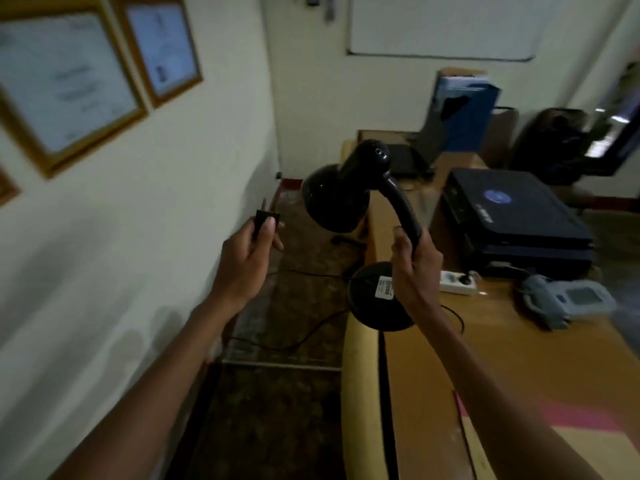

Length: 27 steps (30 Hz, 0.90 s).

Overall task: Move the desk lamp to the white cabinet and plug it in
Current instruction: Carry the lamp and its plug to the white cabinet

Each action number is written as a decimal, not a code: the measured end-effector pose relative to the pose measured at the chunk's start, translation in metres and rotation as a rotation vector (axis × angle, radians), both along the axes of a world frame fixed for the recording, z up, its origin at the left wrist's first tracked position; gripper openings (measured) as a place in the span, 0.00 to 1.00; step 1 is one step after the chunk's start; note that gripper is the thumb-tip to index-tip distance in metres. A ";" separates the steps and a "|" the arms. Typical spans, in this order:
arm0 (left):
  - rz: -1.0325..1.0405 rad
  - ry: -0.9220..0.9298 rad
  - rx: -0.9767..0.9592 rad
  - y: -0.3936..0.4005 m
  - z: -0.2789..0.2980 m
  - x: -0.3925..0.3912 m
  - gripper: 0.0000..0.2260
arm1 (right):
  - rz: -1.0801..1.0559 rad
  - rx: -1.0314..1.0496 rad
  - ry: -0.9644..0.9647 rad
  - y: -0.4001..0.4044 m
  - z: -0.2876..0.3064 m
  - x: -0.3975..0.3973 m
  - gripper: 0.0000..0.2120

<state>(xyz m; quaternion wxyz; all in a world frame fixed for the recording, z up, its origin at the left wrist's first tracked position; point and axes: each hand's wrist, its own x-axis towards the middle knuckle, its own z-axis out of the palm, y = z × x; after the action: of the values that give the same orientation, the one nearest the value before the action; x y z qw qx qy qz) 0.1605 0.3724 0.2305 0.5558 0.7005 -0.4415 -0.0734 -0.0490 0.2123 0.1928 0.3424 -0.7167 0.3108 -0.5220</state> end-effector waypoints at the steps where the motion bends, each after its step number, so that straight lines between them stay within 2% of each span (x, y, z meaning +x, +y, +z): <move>1: 0.060 0.007 0.010 0.017 -0.003 0.003 0.20 | 0.052 -0.012 -0.003 0.006 -0.001 0.010 0.10; 5: 0.310 0.076 0.045 0.094 -0.020 0.005 0.20 | 0.291 -0.016 -0.014 0.040 -0.013 0.047 0.12; 11: 0.674 0.134 0.108 0.224 -0.052 -0.037 0.17 | 0.700 0.029 -0.001 0.123 -0.051 0.089 0.07; 14: 0.832 0.118 0.193 0.289 -0.060 -0.074 0.16 | 0.844 0.033 0.041 0.181 -0.068 0.098 0.05; 17: 0.979 0.154 0.233 0.350 -0.069 -0.114 0.17 | 1.027 0.056 0.098 0.240 -0.083 0.099 0.09; 20: 1.194 0.201 0.217 0.409 -0.081 -0.160 0.17 | 1.184 0.039 0.128 0.303 -0.089 0.094 0.13; 27: 1.586 0.248 0.137 0.529 -0.090 -0.275 0.14 | 1.627 0.035 0.178 0.456 -0.091 0.065 0.09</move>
<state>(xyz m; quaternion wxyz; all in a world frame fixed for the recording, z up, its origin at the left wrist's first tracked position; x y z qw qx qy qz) -0.1148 0.9014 0.1407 0.4432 0.8247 0.2574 0.2390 0.0158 0.6678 0.1017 0.5993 -0.7513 -0.2725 -0.0465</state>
